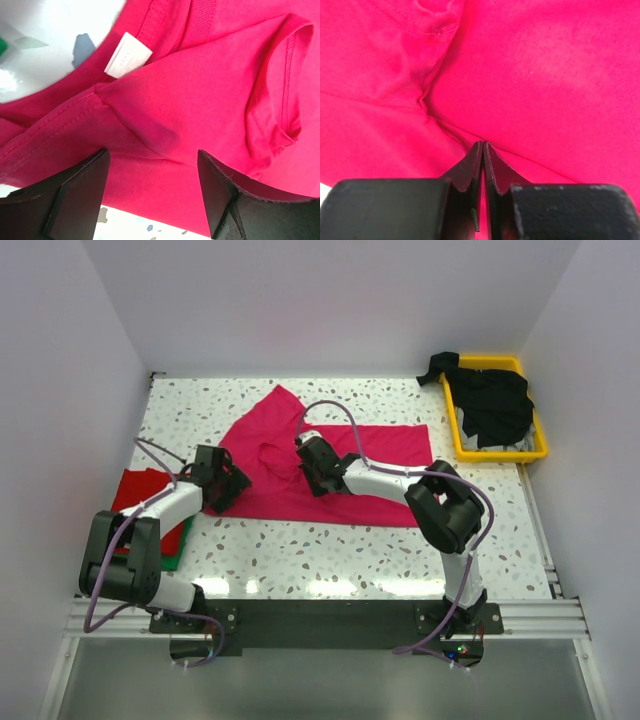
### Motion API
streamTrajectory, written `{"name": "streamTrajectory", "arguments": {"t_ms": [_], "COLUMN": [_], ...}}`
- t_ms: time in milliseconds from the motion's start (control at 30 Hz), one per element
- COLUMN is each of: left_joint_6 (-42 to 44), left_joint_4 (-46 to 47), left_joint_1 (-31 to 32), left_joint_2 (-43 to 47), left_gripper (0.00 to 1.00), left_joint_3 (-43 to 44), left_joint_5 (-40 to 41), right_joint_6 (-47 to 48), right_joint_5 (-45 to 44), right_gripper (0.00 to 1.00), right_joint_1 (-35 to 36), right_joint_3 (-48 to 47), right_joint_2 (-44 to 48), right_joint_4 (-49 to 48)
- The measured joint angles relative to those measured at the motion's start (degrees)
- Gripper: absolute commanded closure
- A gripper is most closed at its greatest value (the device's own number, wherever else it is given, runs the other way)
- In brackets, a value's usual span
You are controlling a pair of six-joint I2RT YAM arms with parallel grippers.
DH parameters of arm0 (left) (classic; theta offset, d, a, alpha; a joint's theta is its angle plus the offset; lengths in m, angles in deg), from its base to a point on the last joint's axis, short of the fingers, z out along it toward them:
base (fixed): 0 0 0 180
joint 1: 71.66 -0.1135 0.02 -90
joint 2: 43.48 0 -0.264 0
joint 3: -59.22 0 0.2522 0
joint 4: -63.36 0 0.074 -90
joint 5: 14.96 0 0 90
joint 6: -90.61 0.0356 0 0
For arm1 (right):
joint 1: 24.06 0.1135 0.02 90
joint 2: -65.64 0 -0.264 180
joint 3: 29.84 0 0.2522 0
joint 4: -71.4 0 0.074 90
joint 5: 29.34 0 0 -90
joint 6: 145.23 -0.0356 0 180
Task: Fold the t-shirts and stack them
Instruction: Fold the tshirt
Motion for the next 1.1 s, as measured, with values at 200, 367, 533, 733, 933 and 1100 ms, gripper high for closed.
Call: {"name": "streamTrajectory", "arguments": {"t_ms": [200, 367, 533, 733, 933, 1100], "left_joint_6": [-0.09, -0.13, -0.48, -0.15, 1.14, 4.42], "left_joint_4": [-1.66, -3.69, -5.95, -9.05, -11.08, -9.20], "left_joint_1": [0.02, 0.00, 0.00, 0.00, 0.00, -0.35], "left_joint_2": [0.90, 3.74, 6.08, 8.04, 7.04, -1.88], "left_gripper": [0.24, 0.23, 0.23, 0.23, 0.23, 0.24], "left_joint_3": [-0.26, -2.08, -3.30, -1.92, 11.63, 30.01], "left_joint_5": [1.70, 4.26, 6.21, 6.93, 7.34, 8.85], "right_joint_6": [-0.26, -1.20, -3.85, -8.39, -12.13, -14.29], "right_joint_5": [-0.42, -0.48, 0.15, 1.66, 5.09, 8.35], "right_gripper": [0.73, 0.56, 0.53, 0.50, 0.50, 0.49], "right_joint_1": [0.00, -0.79, -4.98, -13.49, -19.23, -23.30], "right_joint_3": [0.00, 1.60, 5.14, 8.39, 7.78, 4.70], "right_joint_2": [0.07, 2.29, 7.13, 12.31, 12.92, 12.92], "right_joint_4": [0.07, -0.11, -0.44, -1.49, -2.40, -3.39]}}
